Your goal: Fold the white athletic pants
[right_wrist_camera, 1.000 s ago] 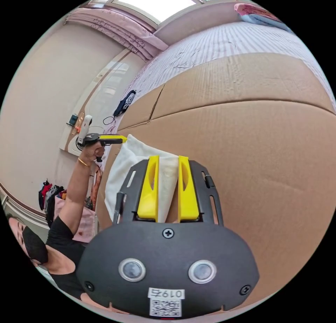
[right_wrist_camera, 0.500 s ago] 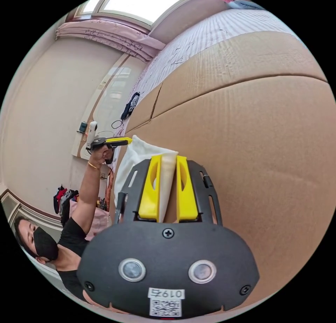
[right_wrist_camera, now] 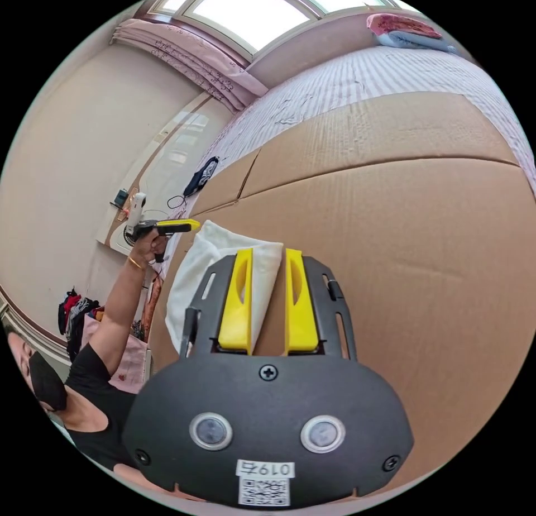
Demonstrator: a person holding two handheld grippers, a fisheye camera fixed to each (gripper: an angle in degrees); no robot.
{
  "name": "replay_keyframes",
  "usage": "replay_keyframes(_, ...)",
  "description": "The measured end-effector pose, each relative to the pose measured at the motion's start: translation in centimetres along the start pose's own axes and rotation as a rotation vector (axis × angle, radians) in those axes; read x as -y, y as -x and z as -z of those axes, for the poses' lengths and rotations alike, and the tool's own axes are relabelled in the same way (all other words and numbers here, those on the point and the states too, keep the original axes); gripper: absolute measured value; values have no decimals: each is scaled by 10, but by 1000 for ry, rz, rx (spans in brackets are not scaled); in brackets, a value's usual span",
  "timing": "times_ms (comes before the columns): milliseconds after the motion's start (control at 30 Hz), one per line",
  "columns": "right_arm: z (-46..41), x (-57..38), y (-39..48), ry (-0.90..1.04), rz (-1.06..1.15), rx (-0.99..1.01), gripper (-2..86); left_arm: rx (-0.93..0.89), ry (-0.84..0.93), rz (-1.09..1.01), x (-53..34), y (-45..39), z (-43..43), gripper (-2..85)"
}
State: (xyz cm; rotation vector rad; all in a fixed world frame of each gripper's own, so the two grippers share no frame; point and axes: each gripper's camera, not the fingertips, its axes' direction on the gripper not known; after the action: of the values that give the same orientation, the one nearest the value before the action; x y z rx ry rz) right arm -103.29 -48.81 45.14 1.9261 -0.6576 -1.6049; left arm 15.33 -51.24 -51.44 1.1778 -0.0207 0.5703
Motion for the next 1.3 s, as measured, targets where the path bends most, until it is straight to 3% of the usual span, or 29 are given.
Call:
replay_keyframes(233,32,-94,60,57,99,86,93,-366,-360,18,-140,32,104,77)
replay_keyframes(367,36,-135,66,50,47,144,104,-381,-478,39,-254,3,130,110)
replay_keyframes(567,47,-148,79,4,12,138,86,-402,-432,164,-347,-24,130,123)
replay_keyframes(833,76,-139,98,-19,22,81,61,-338,-322,197,-375,-55,173,119)
replay_keyframes(1000,97,-131,114,-38,28,53,63,-360,-341,228,-402,-69,215,120)
replay_keyframes(1100,111,-124,122,-52,27,38,63,-260,-402,129,-422,-102,252,115)
replay_keyframes(1300,140,-103,132,-63,20,36,63,243,-422,-176,-442,-218,308,87)
